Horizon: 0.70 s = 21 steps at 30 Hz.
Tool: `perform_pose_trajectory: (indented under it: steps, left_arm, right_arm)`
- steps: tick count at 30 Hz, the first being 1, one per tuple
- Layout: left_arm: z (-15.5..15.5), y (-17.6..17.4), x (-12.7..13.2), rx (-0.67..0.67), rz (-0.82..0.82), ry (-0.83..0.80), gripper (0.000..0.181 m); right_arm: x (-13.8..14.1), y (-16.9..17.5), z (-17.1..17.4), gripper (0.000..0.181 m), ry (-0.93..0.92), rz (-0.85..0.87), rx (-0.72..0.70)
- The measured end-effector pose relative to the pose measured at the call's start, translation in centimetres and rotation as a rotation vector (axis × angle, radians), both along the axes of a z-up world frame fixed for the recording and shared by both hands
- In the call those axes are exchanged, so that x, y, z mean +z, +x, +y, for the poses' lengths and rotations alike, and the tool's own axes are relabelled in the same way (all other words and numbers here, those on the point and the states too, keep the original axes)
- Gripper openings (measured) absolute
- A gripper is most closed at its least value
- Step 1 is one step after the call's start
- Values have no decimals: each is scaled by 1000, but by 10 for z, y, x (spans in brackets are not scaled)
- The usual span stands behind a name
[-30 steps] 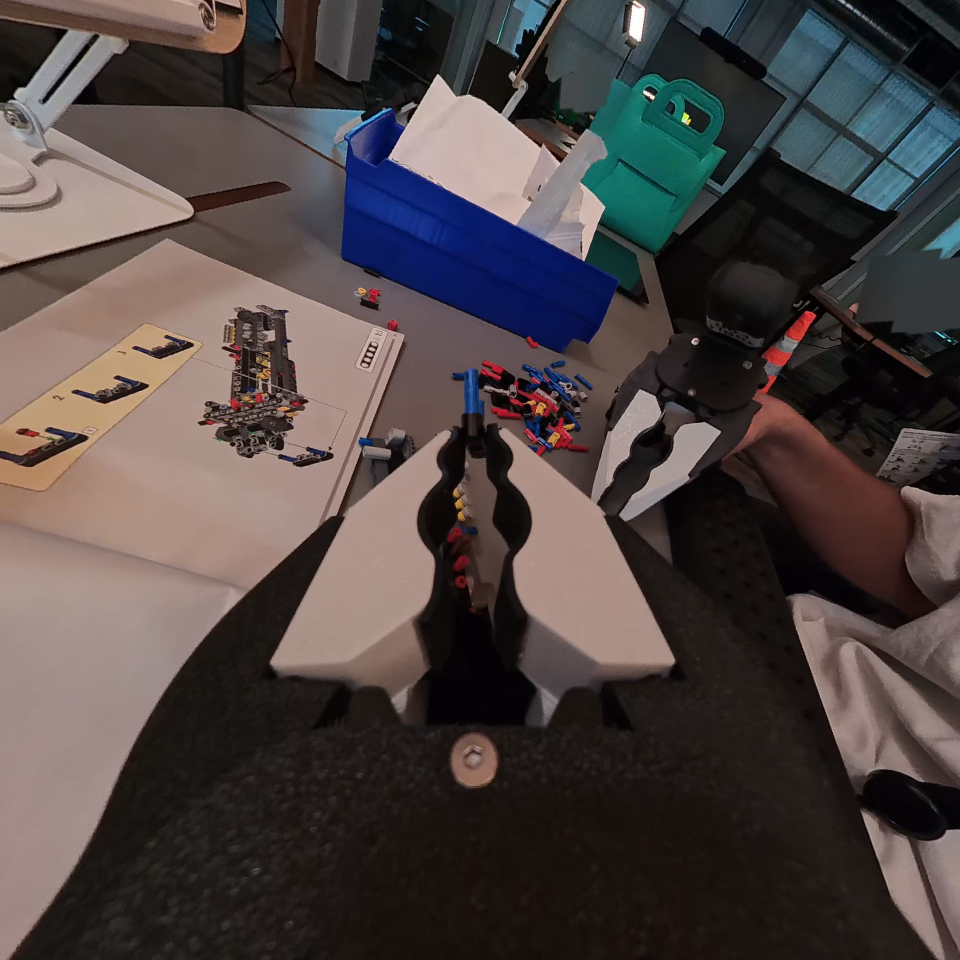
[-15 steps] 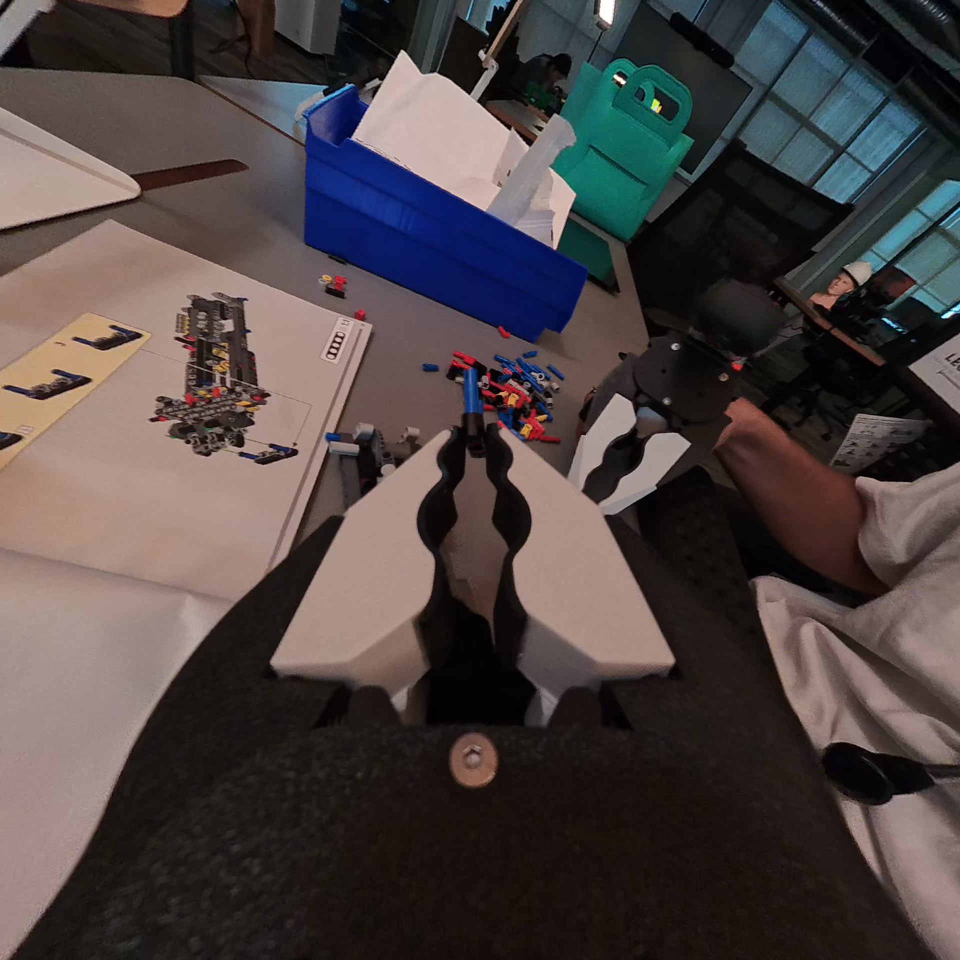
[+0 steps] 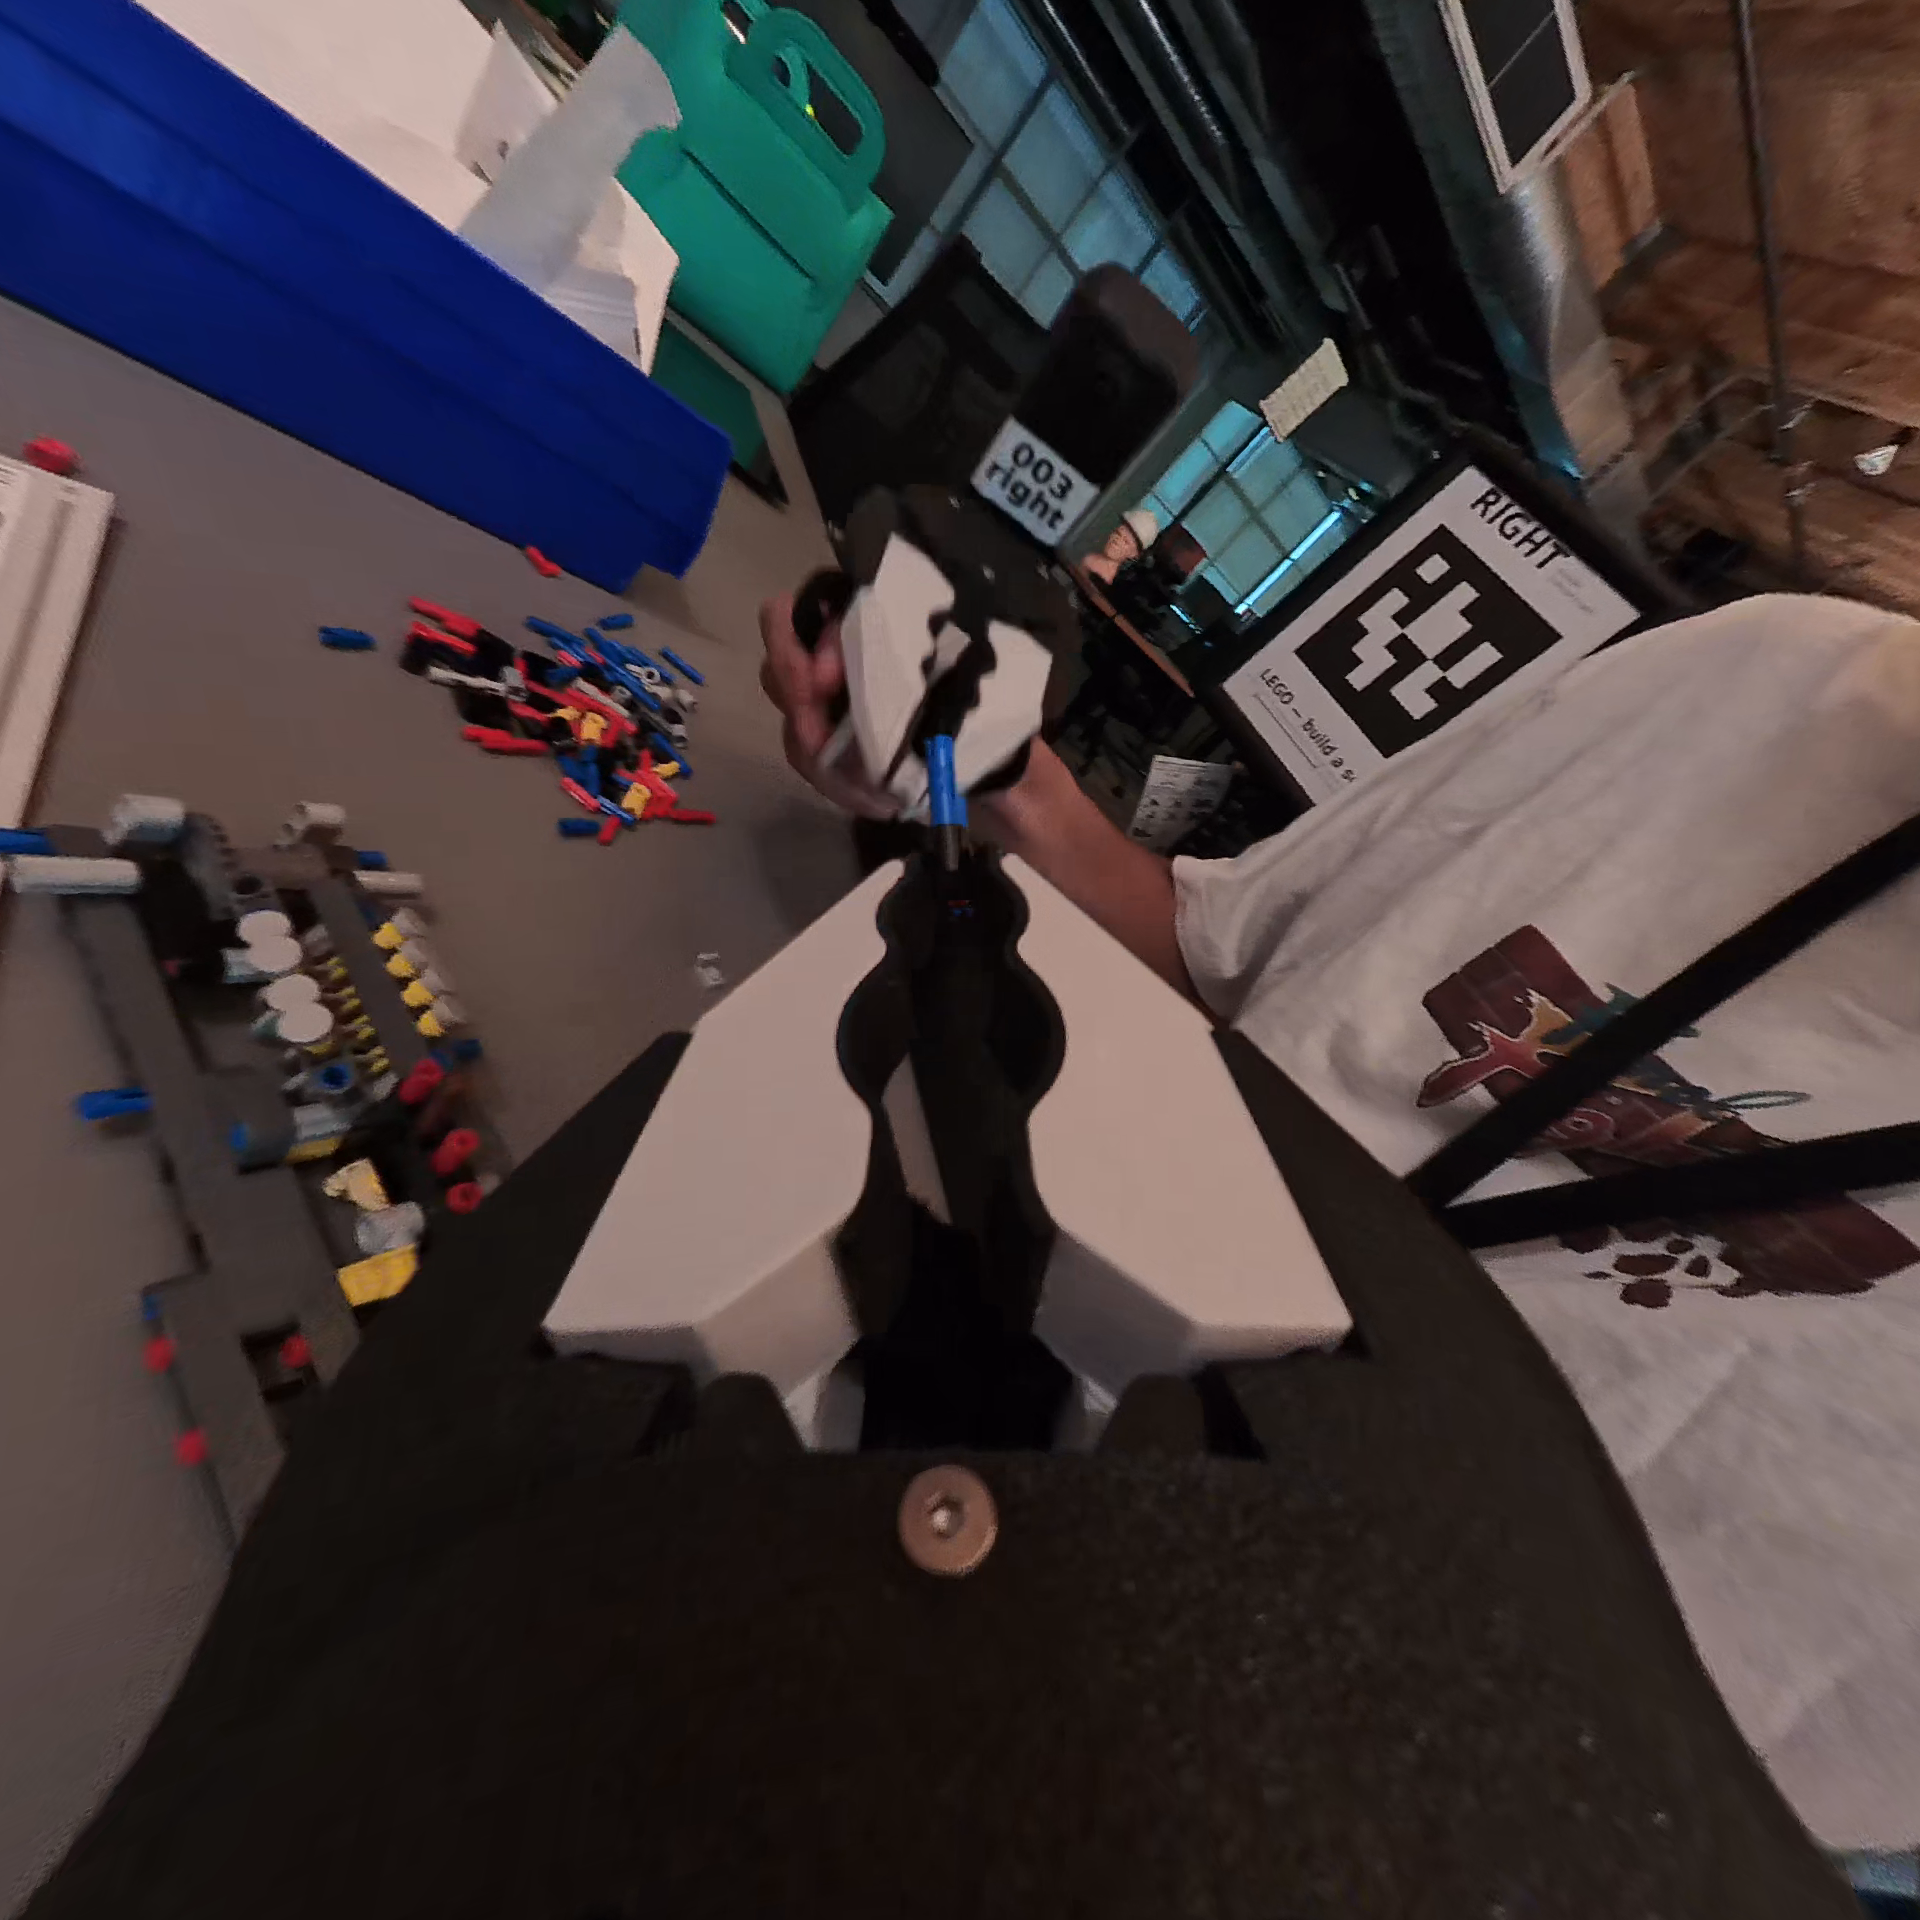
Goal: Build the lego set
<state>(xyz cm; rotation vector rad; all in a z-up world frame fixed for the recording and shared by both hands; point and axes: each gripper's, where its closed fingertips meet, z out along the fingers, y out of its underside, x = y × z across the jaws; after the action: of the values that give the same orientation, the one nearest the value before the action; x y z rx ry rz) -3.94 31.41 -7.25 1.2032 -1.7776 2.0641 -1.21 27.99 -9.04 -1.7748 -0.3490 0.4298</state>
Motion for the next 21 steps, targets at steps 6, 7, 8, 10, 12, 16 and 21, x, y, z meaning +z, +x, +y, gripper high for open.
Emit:
perform_pose_trajectory:
  steps: [6, 7, 8, 10, 12, 16, 21]
  left_arm:
    - [-7, -5, -2, -68, 54, -58, 6]
    - [-7, -6, -2, -80, 64, -78, 6]
    - [-9, -8, -1, -96, 73, -93, 5]
    - [-12, -11, -1, -130, 79, -112, 6]
    - [-16, -15, 1, -156, 72, -126, 6]
    - [-17, -21, 19, -204, 31, -229, 6]
    - [-17, -26, 32, -216, -28, -270, 6]
  right_arm:
    - [27, -17, 29, 6, 178, 81, 124]
    - [24, -25, 31, 6, 165, 64, 157]
    - [25, -32, 31, 6, 170, 53, 185]
    - [29, -40, 32, 5, 174, 30, 215]
    - [35, -44, 31, 6, 161, 24, 242]
    - [44, -47, 32, 6, 146, -40, 267]
    - [56, -53, 32, 6, 60, -99, 315]
